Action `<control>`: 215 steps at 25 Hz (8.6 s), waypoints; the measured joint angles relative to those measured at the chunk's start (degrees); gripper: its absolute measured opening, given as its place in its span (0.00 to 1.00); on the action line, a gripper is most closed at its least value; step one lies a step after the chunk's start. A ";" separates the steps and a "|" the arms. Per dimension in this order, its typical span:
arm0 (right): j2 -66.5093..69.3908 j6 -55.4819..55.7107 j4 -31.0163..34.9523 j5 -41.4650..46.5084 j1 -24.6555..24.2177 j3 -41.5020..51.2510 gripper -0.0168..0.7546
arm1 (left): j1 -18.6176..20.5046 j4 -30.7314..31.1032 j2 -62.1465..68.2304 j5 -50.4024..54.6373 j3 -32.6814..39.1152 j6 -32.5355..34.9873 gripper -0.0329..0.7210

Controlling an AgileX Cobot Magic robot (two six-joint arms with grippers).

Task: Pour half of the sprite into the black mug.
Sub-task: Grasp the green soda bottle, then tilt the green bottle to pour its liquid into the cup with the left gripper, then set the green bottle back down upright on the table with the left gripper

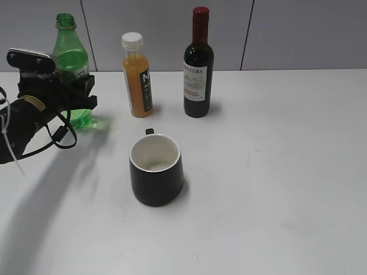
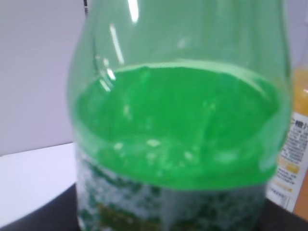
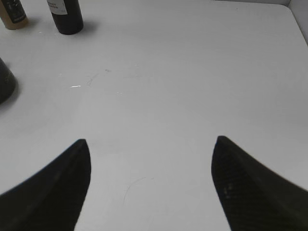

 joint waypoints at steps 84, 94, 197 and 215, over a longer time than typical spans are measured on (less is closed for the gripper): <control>0.00 0.00 0.00 0.00 0.00 0.00 0.79 | -4.43 -0.41 -17.77 -6.72 17.87 85.13 0.60; 0.00 0.00 0.00 0.00 0.00 0.00 0.79 | -4.43 -0.46 -17.77 -6.79 17.87 85.24 0.60; 0.00 0.00 0.00 0.00 0.00 0.00 0.79 | 1.30 4.69 -1.22 -6.84 2.30 -7.84 0.95; 0.00 0.00 0.00 0.00 0.00 0.00 0.79 | 1.30 2.86 -16.09 11.70 13.15 -5.09 0.95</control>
